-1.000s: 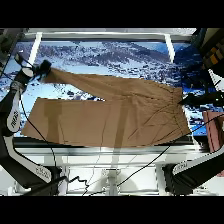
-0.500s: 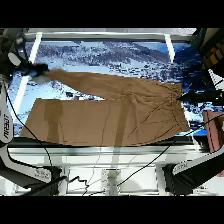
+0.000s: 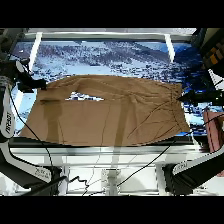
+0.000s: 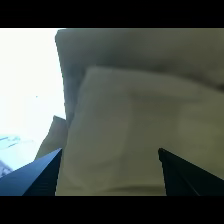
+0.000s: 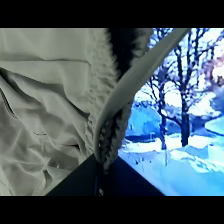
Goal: Fold the clothes and pants, and hang the long-sleeved shirts on hangers.
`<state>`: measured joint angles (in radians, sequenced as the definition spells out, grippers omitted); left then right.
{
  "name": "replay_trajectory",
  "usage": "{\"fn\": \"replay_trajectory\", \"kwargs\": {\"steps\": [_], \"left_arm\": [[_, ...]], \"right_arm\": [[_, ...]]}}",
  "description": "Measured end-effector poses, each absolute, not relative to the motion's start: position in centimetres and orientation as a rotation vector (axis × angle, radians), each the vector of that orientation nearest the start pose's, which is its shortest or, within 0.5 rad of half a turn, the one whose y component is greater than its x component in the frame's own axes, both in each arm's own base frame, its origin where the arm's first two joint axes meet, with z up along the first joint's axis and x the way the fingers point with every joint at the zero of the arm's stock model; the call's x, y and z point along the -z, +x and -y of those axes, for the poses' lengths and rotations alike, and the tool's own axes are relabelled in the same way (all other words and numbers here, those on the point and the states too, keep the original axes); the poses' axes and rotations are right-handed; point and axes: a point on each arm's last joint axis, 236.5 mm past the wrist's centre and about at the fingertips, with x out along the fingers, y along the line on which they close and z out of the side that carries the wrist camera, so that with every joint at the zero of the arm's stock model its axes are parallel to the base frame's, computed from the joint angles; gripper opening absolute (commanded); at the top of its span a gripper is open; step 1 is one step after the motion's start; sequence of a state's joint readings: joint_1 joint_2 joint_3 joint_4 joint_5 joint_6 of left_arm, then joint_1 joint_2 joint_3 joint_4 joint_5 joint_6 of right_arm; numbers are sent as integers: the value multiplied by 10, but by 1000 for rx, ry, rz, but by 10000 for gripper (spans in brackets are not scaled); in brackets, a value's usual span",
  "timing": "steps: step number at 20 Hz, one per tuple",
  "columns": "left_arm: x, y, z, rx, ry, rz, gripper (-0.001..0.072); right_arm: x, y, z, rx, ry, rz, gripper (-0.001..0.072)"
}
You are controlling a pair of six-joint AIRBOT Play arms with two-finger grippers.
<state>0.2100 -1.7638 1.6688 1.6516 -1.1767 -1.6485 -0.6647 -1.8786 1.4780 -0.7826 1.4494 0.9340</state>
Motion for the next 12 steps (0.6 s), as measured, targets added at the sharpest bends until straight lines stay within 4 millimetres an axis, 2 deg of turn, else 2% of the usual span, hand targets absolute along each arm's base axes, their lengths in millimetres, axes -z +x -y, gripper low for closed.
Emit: {"fn": "replay_trajectory", "kwargs": {"steps": [3, 5, 8, 12], "left_arm": [[27, 514, -122, -342, -277, -1164, 705], [37, 519, -121, -391, -384, -1150, 703], [58, 511, -122, -469, -504, -1193, 703], [72, 503, -128, -586, -659, -1201, 702]], "right_arm": [[70, 419, 118, -404, 751, -1233, 36], [70, 419, 118, -403, 750, -1232, 37], [71, 418, 118, -401, 745, -1236, 37], [74, 415, 120, -396, 731, -1249, 36]]}}
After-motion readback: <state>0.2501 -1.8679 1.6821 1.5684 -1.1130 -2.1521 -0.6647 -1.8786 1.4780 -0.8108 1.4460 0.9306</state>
